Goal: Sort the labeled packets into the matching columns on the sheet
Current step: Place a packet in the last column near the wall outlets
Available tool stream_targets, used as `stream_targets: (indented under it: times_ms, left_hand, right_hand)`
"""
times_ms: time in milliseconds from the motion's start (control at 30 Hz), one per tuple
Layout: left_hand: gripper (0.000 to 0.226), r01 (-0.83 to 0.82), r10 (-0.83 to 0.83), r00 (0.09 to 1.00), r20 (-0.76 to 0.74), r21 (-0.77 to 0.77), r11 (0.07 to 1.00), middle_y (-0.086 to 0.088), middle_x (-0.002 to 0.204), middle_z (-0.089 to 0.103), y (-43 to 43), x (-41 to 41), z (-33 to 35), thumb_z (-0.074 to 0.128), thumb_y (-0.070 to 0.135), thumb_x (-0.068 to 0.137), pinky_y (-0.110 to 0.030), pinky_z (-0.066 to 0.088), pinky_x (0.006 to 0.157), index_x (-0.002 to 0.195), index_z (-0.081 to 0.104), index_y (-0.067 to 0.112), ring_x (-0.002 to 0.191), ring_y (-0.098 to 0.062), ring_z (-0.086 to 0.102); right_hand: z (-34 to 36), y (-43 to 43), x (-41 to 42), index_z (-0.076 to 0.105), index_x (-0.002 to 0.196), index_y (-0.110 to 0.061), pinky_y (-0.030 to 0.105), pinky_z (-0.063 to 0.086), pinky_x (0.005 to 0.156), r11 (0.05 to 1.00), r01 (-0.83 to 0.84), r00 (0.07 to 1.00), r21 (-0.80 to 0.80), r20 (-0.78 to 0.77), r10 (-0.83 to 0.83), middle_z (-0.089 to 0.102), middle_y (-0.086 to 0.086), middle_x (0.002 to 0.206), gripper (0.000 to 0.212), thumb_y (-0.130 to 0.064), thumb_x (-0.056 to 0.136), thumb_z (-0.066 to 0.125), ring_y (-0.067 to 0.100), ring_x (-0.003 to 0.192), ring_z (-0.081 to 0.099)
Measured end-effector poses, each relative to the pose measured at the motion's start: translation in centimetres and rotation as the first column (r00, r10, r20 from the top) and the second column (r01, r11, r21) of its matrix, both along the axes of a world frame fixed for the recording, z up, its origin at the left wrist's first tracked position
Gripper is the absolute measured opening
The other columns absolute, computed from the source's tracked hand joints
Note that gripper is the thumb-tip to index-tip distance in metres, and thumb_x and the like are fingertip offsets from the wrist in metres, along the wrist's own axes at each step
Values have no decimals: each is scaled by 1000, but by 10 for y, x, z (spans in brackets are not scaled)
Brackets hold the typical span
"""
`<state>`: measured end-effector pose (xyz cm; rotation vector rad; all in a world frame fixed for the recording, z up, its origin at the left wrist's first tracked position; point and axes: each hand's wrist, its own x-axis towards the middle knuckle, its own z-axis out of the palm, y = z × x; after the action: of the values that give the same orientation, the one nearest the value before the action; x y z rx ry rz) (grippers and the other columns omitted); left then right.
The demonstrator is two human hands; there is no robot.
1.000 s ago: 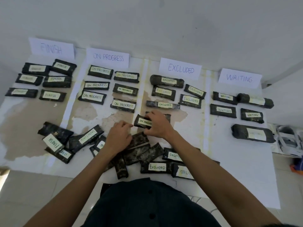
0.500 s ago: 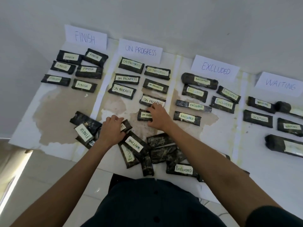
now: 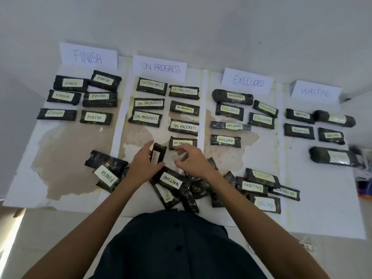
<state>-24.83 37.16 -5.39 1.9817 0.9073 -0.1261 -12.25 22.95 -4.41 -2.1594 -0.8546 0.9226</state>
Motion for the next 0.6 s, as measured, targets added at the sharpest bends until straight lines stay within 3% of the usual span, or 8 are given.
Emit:
stream_targets:
  times_ms: [100,200,267,367,467,600]
  left_hand:
    - [48,-208,212,977,-6,-220,953,2,100,61,-4,12,5,76,25,75,-36,53,82,115,50,20,92,-18,61]
    - [21,-324,344,939,-11,-371,870,-1,92,63,-8,27,5,70,21,82,-48,57,79,96,54,21,92,-24,64]
    - [20,-344,370,929,-26,-433,833,-5,94,64,-13,37,6,67,16,84,-47,58,75,100,54,14,94,-26,65]
    - [21,-334,370,928,-37,-519,786,-10,99,65,-29,50,9,65,10,84,-43,59,76,101,53,10,93,-27,67]
    - [21,-300,348,938,-16,-542,785,-12,100,63,-43,61,13,63,5,85,-35,59,70,102,51,8,89,-25,66]
    - [25,-261,319,948,-9,-598,758,-15,109,62,-65,75,18,63,5,85,-29,59,67,106,49,7,91,-26,67]
  right_hand:
    - [3,5,-18,56,124,-16,23,54,72,996,86,992,33,-99,-83,58,-1,107,49,-21,78,72,13,84,62]
    - [4,8,-28,54,124,-18,21,50,81,988,145,989,42,21,-146,57,0,114,56,-31,74,75,10,97,56]
    - [2,5,-27,55,123,-17,26,48,87,985,166,979,40,114,-169,56,1,113,61,-38,71,77,12,100,53]
    - [0,-6,-20,54,123,-14,31,48,89,978,211,961,-9,188,-205,56,5,113,60,-29,71,78,19,101,55]
    - [2,-24,-13,56,121,-14,30,46,86,954,299,932,-25,224,-286,57,7,111,55,-27,72,77,21,101,55]
    - [9,-57,-5,57,120,-9,26,42,80,960,277,924,-35,285,-256,57,9,108,50,-18,73,74,24,99,55]
